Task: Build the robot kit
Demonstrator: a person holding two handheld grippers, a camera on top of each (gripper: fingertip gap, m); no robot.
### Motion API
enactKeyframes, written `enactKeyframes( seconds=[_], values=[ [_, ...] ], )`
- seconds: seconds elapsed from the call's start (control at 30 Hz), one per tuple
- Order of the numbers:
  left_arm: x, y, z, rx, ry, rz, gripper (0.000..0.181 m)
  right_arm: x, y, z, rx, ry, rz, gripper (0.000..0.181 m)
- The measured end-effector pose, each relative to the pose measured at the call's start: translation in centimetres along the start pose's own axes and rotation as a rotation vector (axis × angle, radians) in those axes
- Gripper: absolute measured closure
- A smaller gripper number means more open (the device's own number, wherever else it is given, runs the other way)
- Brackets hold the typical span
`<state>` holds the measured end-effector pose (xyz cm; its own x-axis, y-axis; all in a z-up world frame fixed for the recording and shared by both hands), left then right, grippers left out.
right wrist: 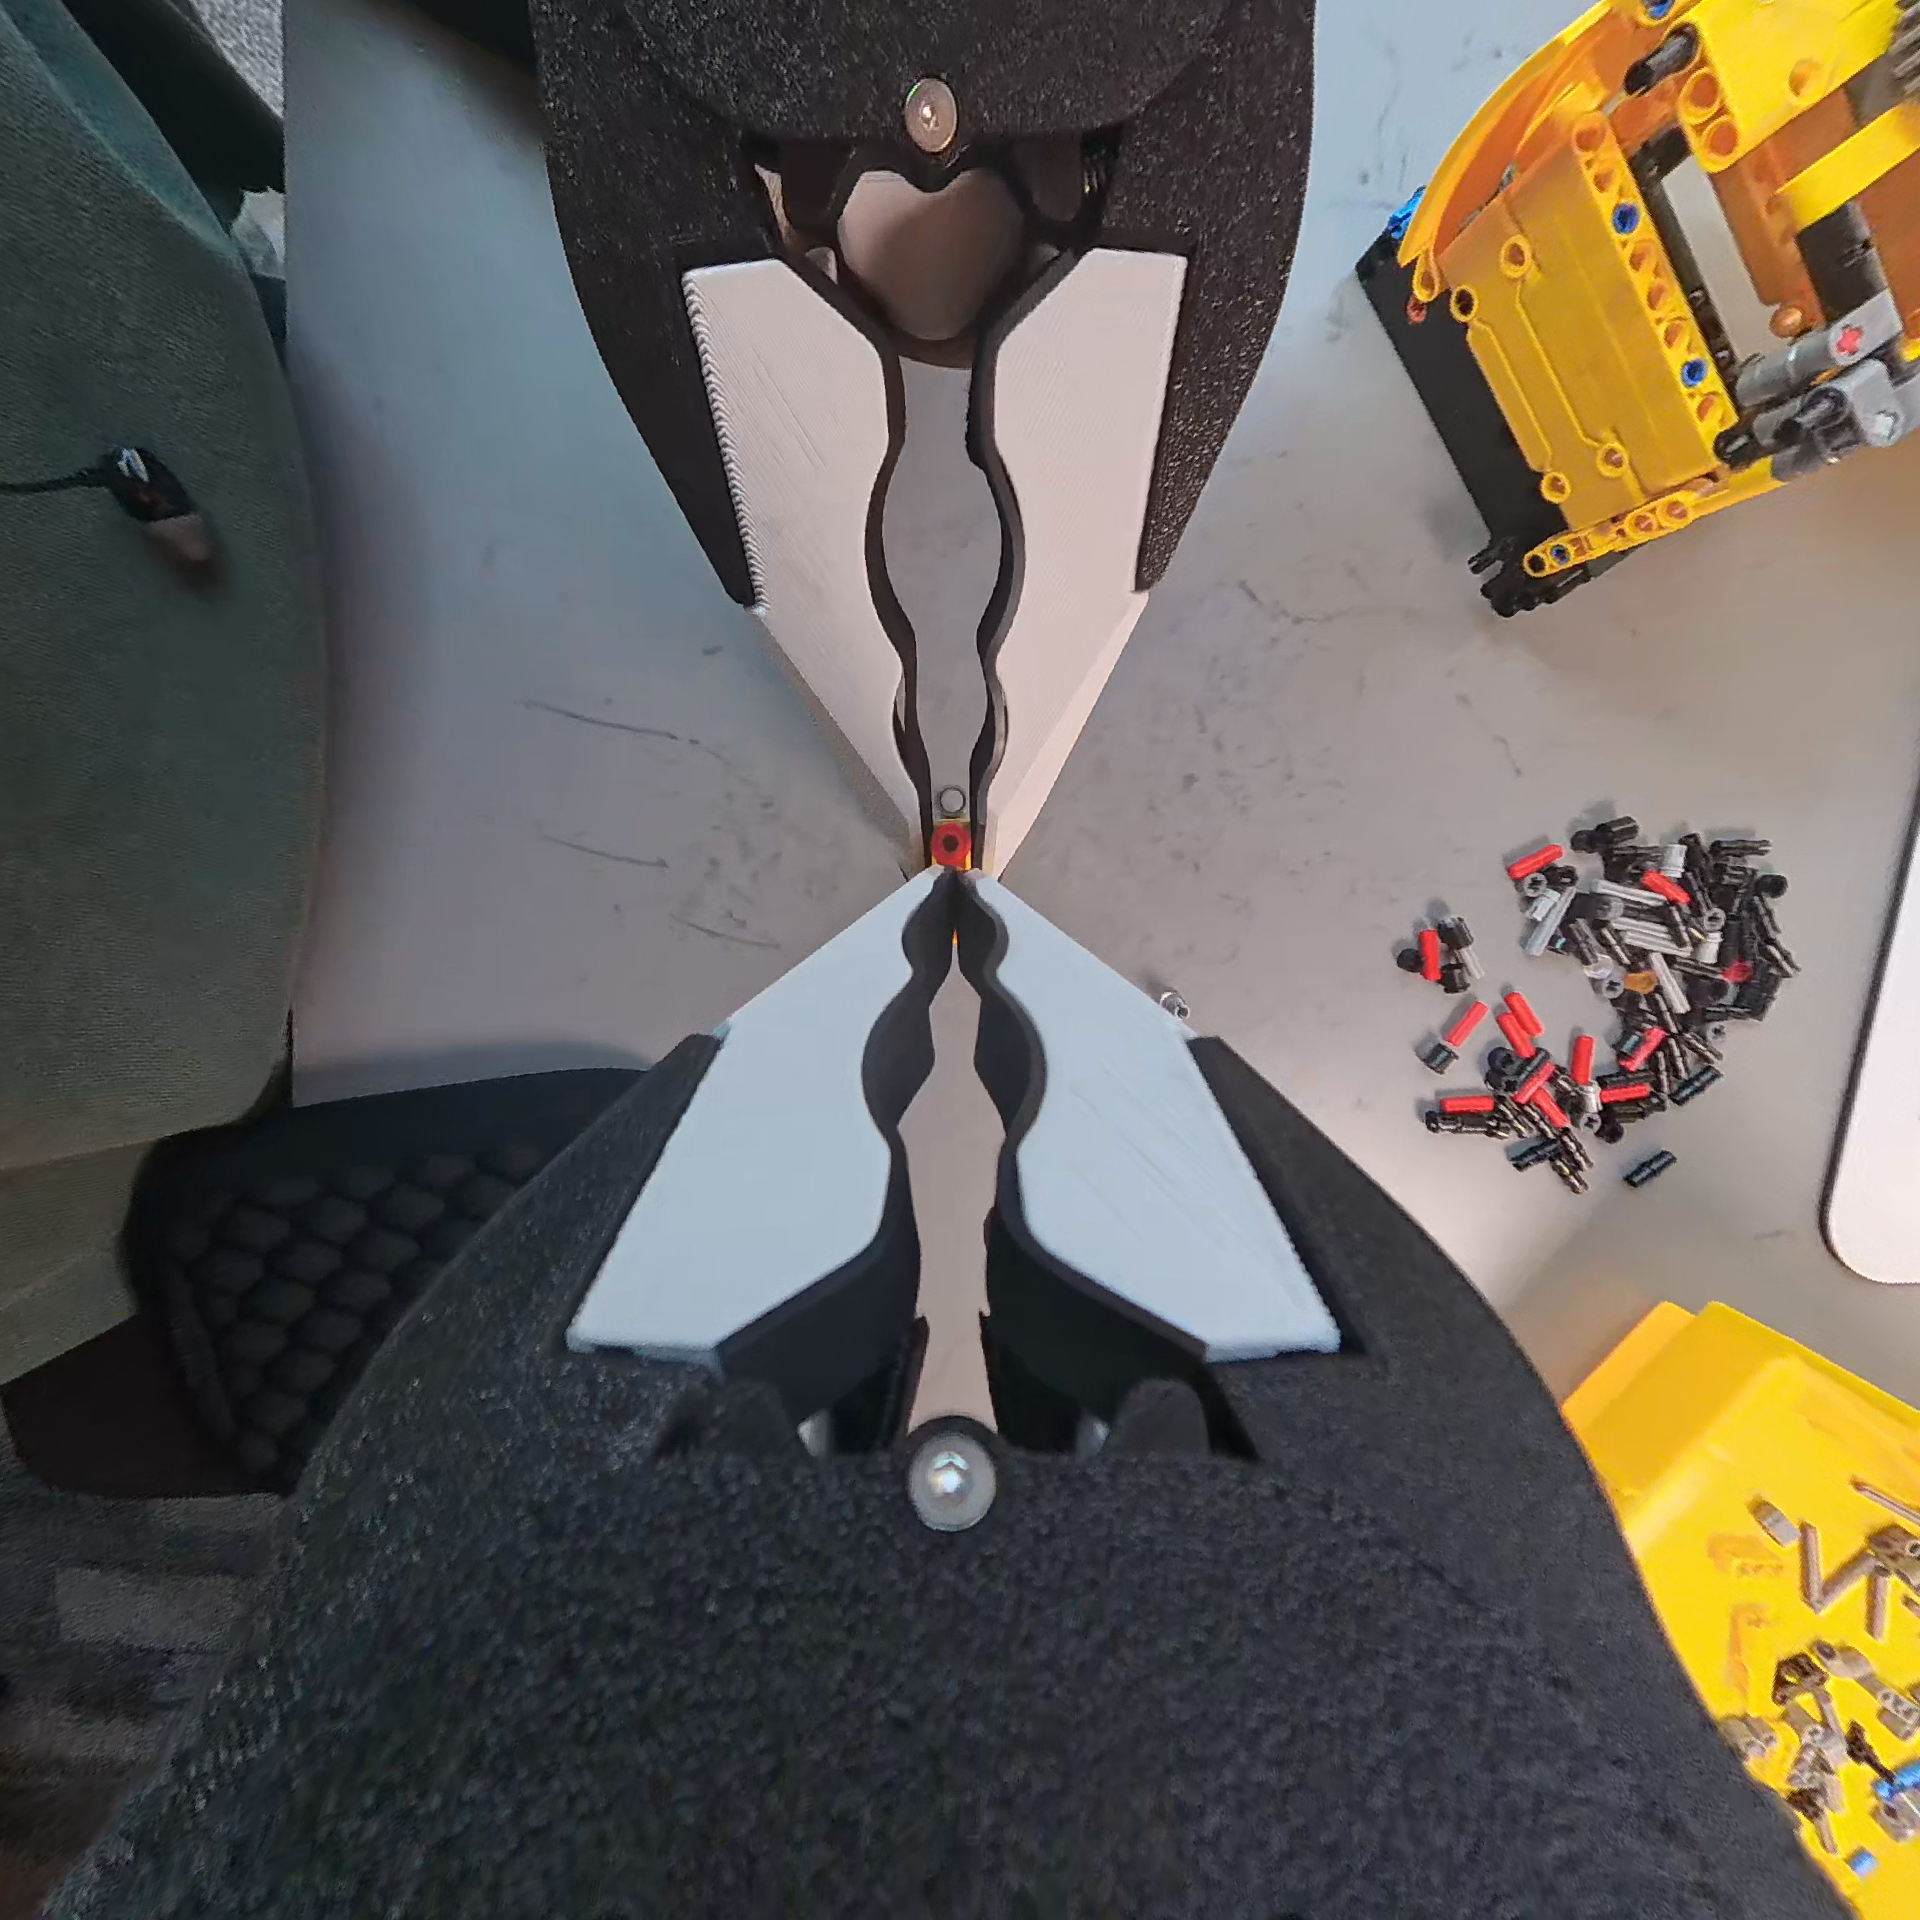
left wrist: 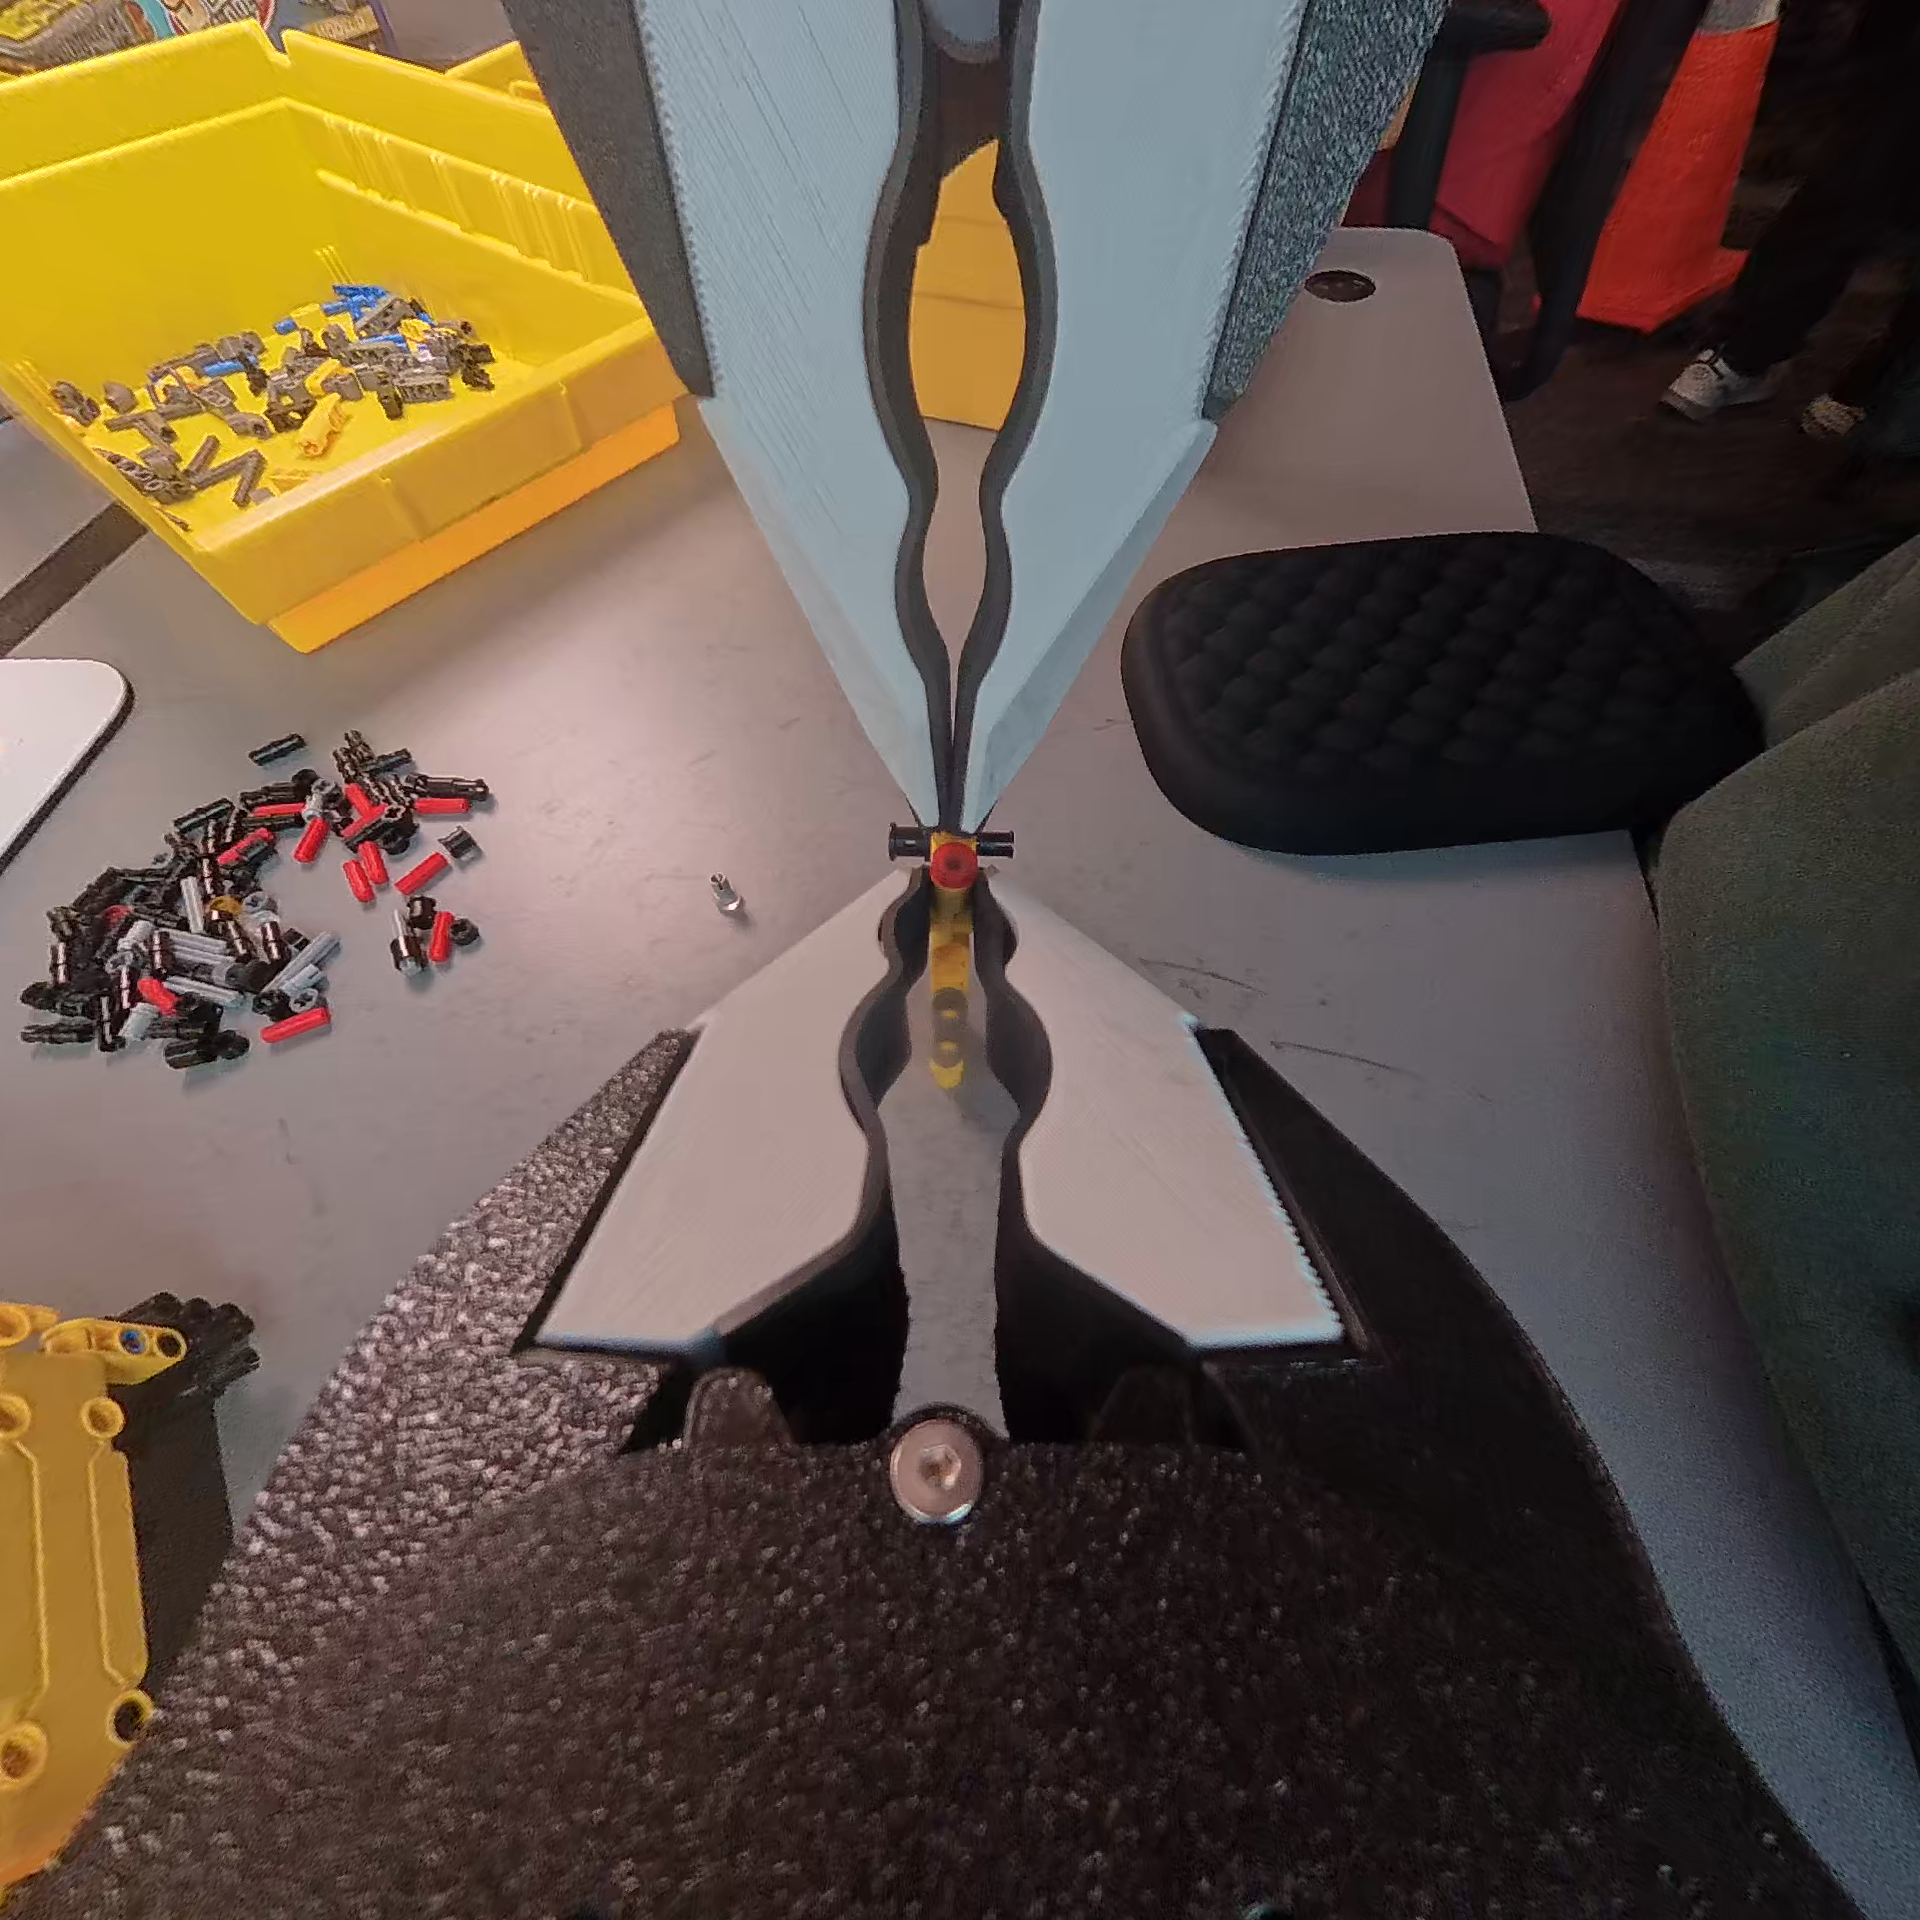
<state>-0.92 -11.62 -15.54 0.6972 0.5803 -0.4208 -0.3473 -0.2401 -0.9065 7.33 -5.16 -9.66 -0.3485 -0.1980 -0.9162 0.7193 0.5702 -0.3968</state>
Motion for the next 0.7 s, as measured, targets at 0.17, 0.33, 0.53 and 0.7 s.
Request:
enactKeyframes(
  seconds=[0.17, 0.33, 0.53, 0.7],
  values=[
    [0.0, 0.1, 0.2, -0.022, 0.007, -0.011, 0.175, 0.0, -0.2, 0.0, -0.023, 0.019, 0.018, 0.181],
    [0.0, 0.3, 0.4, -0.044, 0.037, -0.031, 0.174, -0.1, 0.4, -0.3, 0.062, 0.014, -0.061, 0.181],
    [0.0, 0.4, 0.5, -0.041, 0.049, -0.045, 0.174, -1.8, 3.2, -0.9, 0.213, 0.058, -0.328, 0.163],
    [-0.1, 0.5, 0.4, -0.013, 0.041, -0.049, 0.174, -0.5, 6.6, -1.1, 0.264, 0.117, -0.323, 0.163]
  ],
)
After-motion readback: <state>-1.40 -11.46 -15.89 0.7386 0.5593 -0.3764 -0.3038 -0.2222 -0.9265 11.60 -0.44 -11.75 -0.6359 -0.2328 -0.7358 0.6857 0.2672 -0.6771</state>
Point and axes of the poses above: each gripper's, where its closed fingertips meet, x out along the fingers, y out of its underside, z = x × y across the jaws, the point moved 9 cm from there along -x, back along the fingers, and after that the axes turned 1 degree about -z, right-handed, at the moved point
